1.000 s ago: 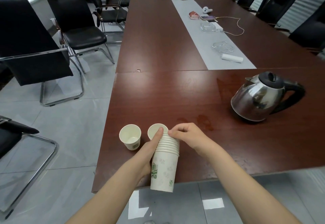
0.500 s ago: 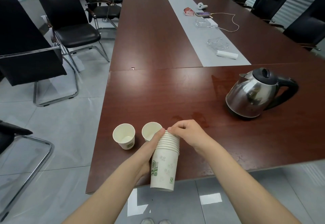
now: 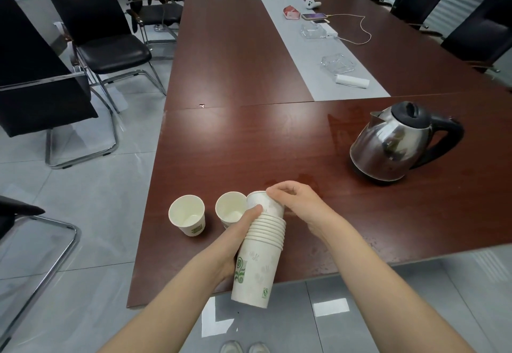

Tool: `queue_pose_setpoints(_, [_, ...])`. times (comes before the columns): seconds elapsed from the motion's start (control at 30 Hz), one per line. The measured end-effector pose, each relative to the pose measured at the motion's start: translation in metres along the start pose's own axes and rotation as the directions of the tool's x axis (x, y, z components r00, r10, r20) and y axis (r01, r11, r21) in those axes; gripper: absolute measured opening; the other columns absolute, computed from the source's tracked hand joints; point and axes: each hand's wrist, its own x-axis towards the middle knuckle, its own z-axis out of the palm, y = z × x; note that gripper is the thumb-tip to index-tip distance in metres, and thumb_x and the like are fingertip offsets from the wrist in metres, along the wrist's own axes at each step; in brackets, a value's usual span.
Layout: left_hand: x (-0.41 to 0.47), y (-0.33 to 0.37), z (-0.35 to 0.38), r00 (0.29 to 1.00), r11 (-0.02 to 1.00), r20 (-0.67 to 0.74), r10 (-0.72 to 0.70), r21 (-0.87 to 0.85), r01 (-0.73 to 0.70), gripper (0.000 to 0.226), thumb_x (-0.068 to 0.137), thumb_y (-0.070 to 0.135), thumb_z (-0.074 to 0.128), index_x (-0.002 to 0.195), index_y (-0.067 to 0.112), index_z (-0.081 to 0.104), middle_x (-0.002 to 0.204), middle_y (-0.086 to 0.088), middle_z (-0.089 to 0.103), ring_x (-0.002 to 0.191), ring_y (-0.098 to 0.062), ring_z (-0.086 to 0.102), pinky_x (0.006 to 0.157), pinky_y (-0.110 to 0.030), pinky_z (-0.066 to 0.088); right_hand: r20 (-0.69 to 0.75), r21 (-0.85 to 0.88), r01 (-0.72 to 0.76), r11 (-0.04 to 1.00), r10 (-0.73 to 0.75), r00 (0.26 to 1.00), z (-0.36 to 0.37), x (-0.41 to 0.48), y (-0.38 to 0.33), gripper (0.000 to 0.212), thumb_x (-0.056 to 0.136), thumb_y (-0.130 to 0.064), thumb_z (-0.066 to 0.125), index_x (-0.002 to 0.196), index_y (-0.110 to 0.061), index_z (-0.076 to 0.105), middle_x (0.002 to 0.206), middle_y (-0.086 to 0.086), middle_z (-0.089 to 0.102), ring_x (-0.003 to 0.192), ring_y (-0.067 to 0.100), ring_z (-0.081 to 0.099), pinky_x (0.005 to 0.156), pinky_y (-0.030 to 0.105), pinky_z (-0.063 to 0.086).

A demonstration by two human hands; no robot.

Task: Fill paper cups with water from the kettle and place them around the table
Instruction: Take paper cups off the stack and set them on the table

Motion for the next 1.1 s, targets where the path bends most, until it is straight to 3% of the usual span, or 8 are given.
queue_pose_setpoints(0.07, [0.000,0.000,0.000,1.000,1.000,-0.005,0.006,0.017,-0.006,0.059,0.083,0.054,0.056,0.114,0.004,0.063,0.095,-0.018,0.070,0.076,-0.027,0.067,0.071,-0.033,0.055,0.088,-0.047,-0.153,0.987,0.157,0.984,-0.003,0.002,0.003,0.038,0.084,-0.054,0.063,0.100,-0.019,0.066,0.102,-0.004,0.068,0.094,0.012,0.064,0.085,0.034,0.055])
queue_pose_setpoints(0.17, [0.001,0.002,0.000,1.000,0.999,-0.003,0.007,0.038,-0.007,0.055,0.085,0.054,0.054,0.110,0.006,0.066,0.091,-0.016,0.071,0.074,-0.025,0.067,0.069,-0.033,0.055,0.171,-0.001,-0.243,0.970,0.240,0.956,-0.005,0.003,0.002,0.044,0.084,-0.058,0.059,0.097,-0.017,0.067,0.091,0.001,0.068,0.083,0.017,0.064,0.086,0.037,0.054])
queue_pose_setpoints(0.3, [0.000,0.002,-0.001,1.000,0.999,0.018,-0.010,0.042,0.009,0.050,0.084,0.056,0.054,0.085,0.012,0.078,0.088,-0.014,0.072,0.070,-0.023,0.068,0.067,-0.031,0.056,0.133,0.063,-0.199,0.978,0.189,0.973,-0.008,0.007,0.000,0.035,0.087,-0.051,0.060,0.094,-0.017,0.067,0.088,-0.001,0.068,0.081,0.016,0.063,0.081,0.035,0.053])
queue_pose_setpoints(0.47, [-0.002,-0.002,-0.003,1.000,1.000,0.020,-0.015,-0.021,0.015,0.048,0.083,0.053,0.056,0.091,0.010,0.075,0.089,-0.015,0.071,0.070,-0.025,0.068,0.067,-0.033,0.056,0.120,0.100,-0.177,0.979,0.165,0.979,-0.015,0.014,-0.002,0.031,0.086,-0.047,0.064,0.100,-0.019,0.065,0.103,-0.003,0.065,0.094,0.011,0.062,0.080,0.034,0.053])
queue_pose_setpoints(0.67, [-0.005,-0.012,-0.017,0.993,0.993,-0.055,-0.101,-0.067,0.097,0.057,0.078,0.059,0.058,0.101,0.007,0.068,0.083,-0.016,0.069,0.066,-0.025,0.067,0.062,-0.032,0.056,0.014,0.171,-0.084,0.982,0.083,0.996,-0.025,0.024,0.003,0.060,0.083,-0.029,0.072,0.136,-0.017,0.045,0.119,-0.006,0.059,0.115,0.017,0.056,0.087,0.036,0.051])
queue_pose_setpoints(0.73, [-0.006,-0.014,-0.021,0.990,0.992,-0.085,-0.109,-0.076,0.103,0.057,0.078,0.060,0.059,0.093,0.006,0.070,0.083,-0.017,0.069,0.066,-0.027,0.067,0.065,-0.033,0.056,0.008,0.135,-0.074,0.988,0.074,0.997,-0.029,0.026,0.008,0.063,0.082,-0.026,0.074,0.137,-0.019,0.045,0.126,-0.005,0.056,0.119,0.018,0.052,0.096,0.040,0.046])
queue_pose_setpoints(0.83, [-0.008,-0.012,-0.024,0.991,0.992,-0.106,-0.084,-0.102,0.074,0.056,0.079,0.060,0.058,0.081,0.006,0.074,0.081,-0.017,0.070,0.064,-0.027,0.068,0.065,-0.034,0.056,-0.001,0.059,-0.088,0.994,0.089,0.996,-0.031,0.030,0.018,0.064,0.080,-0.023,0.075,0.137,-0.020,0.047,0.129,-0.001,0.053,0.118,0.017,0.049,0.090,0.034,0.041])
queue_pose_setpoints(1.1, [-0.010,0.000,-0.023,0.990,0.991,-0.140,-0.014,-0.133,-0.005,0.054,0.083,0.059,0.055,0.086,0.007,0.071,0.075,-0.014,0.070,0.060,-0.024,0.067,0.069,-0.035,0.053,-0.078,-0.053,0.000,0.999,-0.004,0.997,-0.024,0.039,0.044,0.077,0.070,-0.011,0.083,0.137,-0.018,0.047,0.130,-0.001,0.050,0.117,0.015,0.048,0.091,0.025,0.039])
